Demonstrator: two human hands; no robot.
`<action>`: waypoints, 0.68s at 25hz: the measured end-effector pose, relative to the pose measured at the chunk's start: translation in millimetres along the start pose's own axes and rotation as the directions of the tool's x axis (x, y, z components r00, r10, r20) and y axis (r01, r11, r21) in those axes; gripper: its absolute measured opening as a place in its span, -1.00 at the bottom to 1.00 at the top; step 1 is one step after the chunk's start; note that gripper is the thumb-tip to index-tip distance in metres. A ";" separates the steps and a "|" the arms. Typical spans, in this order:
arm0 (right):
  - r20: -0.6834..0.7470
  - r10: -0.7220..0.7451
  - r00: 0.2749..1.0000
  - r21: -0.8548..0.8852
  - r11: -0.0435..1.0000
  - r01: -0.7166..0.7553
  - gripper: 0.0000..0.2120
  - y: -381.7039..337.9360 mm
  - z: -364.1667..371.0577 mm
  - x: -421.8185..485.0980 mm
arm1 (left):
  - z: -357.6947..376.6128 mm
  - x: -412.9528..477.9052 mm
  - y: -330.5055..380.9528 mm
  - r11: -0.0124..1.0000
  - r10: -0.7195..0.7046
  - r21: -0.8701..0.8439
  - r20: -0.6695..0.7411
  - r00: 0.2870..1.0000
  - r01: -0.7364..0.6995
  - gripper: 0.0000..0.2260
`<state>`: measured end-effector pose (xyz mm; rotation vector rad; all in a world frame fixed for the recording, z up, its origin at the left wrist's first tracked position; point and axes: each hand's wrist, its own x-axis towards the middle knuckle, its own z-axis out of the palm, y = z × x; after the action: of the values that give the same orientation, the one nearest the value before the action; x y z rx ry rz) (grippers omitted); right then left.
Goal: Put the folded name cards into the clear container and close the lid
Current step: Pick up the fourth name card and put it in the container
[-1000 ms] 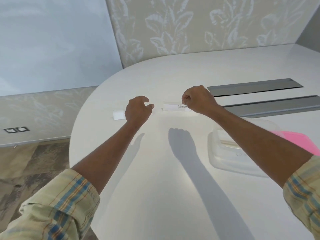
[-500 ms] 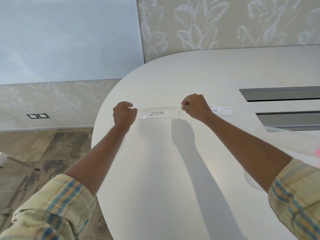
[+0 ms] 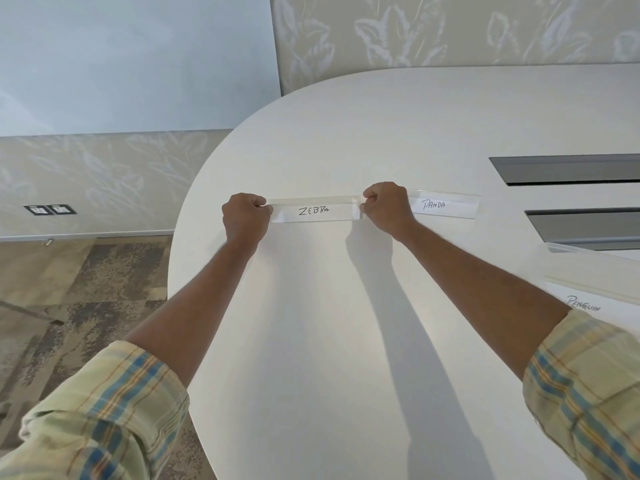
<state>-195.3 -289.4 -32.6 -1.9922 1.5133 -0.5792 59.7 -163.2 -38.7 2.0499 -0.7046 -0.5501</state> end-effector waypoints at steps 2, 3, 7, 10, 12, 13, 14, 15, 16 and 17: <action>0.003 0.005 1.000 0.024 1.000 -0.005 -0.71 -1.0 0.1 0.0 | 3.1 -1.1 0.7 1.000 0.006 0.008 -0.020 1.000 -0.006 -0.80; 0.004 0.005 1.000 0.037 0.999 -0.005 -0.71 -0.4 1.7 0.6 | 3.8 -2.6 1.1 1.000 0.009 0.008 -0.028 1.000 -0.008 -0.80; -0.013 0.030 0.999 0.052 0.998 -0.029 -0.76 -3.1 6.3 -1.2 | 4.9 -4.3 2.8 1.000 0.017 0.009 -0.020 1.000 -0.017 -0.81; -0.034 0.075 0.997 0.081 0.994 -0.072 -0.74 -2.0 8.9 0.4 | 4.8 -5.8 4.6 0.999 0.045 0.022 0.006 0.999 -0.045 -0.80; -0.018 0.089 0.996 0.088 0.992 -0.087 -0.83 -2.9 8.3 0.0 | 5.1 -7.6 6.5 0.998 0.036 0.051 -0.025 0.999 -0.035 -0.81; -0.014 0.092 0.996 0.076 0.993 -0.090 -0.92 -4.9 6.6 -1.8 | 5.0 -8.8 7.4 0.999 0.029 0.034 -0.042 0.999 -0.028 -0.80; -0.007 0.095 0.995 0.080 0.992 -0.094 -0.87 -8.2 3.6 -4.4 | 4.6 -10.5 9.0 1.000 0.018 0.002 -0.052 0.998 -0.017 -0.81; -0.002 0.090 0.996 0.089 0.992 -0.090 -0.79 -9.8 1.5 -6.0 | 4.1 -11.5 9.9 1.000 0.006 -0.030 -0.056 0.998 -0.008 -0.83; -0.006 0.086 0.996 0.098 0.992 -0.085 -0.74 -12.7 -2.5 -10.0 | 3.3 -12.9 11.2 0.998 -0.006 -0.055 -0.058 0.998 0.003 -0.84; -0.011 0.075 0.997 0.101 0.992 -0.073 -0.72 -13.9 -6.0 -12.6 | 2.5 -14.2 12.3 0.998 -0.015 -0.070 -0.059 0.998 0.010 -0.83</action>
<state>-192.6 -275.5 -18.9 -1.8516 1.5289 -0.6283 44.3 -160.9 -27.9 1.9991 -0.6295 -0.5117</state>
